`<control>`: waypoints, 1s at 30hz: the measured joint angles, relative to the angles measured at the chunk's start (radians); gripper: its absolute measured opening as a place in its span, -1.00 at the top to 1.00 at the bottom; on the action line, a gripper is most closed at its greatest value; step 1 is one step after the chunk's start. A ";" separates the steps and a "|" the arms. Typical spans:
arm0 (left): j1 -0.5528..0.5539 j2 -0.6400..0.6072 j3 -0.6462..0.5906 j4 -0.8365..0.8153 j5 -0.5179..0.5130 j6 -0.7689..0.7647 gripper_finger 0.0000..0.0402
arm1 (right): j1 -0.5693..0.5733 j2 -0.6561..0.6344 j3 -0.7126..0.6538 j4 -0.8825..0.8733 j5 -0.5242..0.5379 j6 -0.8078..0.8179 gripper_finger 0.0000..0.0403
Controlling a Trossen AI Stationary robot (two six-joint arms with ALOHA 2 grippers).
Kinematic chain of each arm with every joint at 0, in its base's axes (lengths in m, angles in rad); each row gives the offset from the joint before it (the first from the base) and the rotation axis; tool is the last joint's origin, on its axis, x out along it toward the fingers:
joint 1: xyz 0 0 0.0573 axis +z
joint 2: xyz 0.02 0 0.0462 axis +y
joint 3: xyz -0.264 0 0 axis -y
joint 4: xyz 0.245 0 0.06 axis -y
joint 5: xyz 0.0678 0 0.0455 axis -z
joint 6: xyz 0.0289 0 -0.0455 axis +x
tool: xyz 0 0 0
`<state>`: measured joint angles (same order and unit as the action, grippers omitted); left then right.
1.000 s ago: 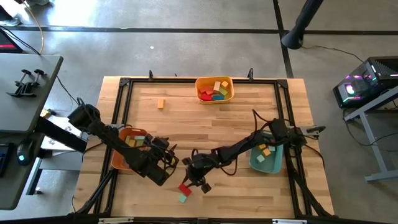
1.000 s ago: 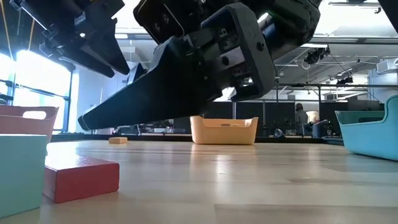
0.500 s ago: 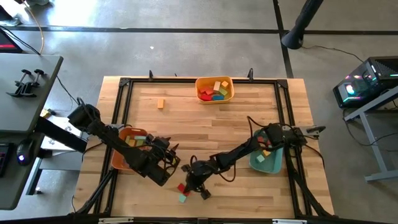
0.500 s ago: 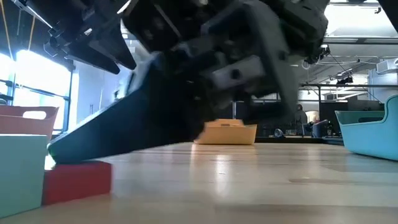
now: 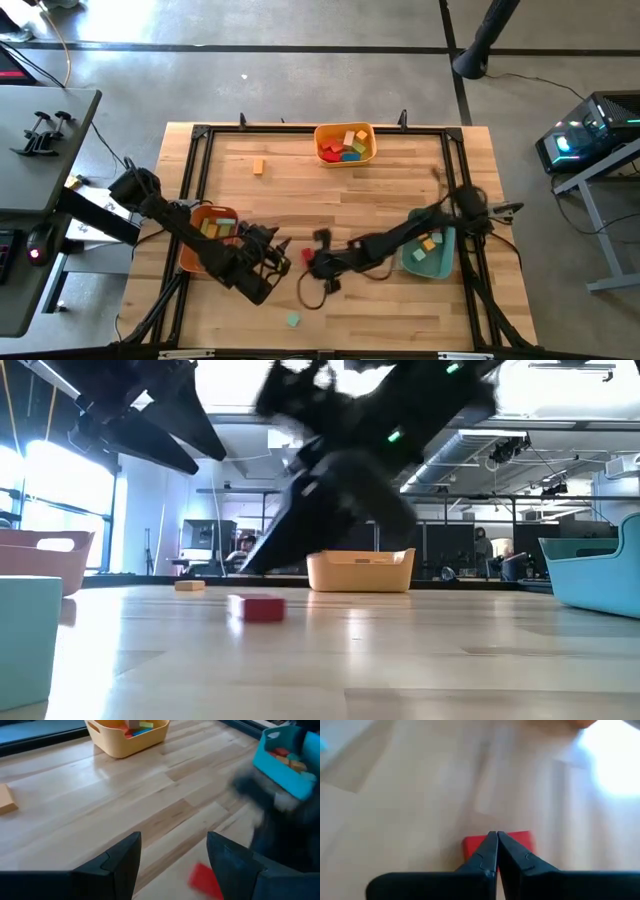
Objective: Sort blocks by size
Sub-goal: Put the red medium block into the orange bin
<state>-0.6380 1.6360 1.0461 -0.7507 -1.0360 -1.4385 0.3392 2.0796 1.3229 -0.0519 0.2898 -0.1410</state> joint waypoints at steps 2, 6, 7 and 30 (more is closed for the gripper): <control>-0.008 0.000 0.000 0.004 -0.001 0.000 -0.06 | -0.008 -0.098 -0.094 0.022 0.058 0.004 1.00; -0.020 0.000 0.000 0.010 -0.035 0.001 -0.06 | -0.043 -0.321 -0.356 0.141 0.082 0.067 1.00; -0.020 0.000 0.000 0.010 -0.045 0.001 -0.06 | -0.054 -0.373 -0.420 0.186 0.079 0.091 1.00; 0.293 0.001 -0.324 1.034 0.705 1.224 -0.06 | -0.124 -0.459 -0.768 0.631 -0.178 0.073 0.17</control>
<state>-0.3450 1.6367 0.7223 0.2837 -0.3311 -0.2143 0.2152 1.6203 0.5552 0.5789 0.1116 -0.0675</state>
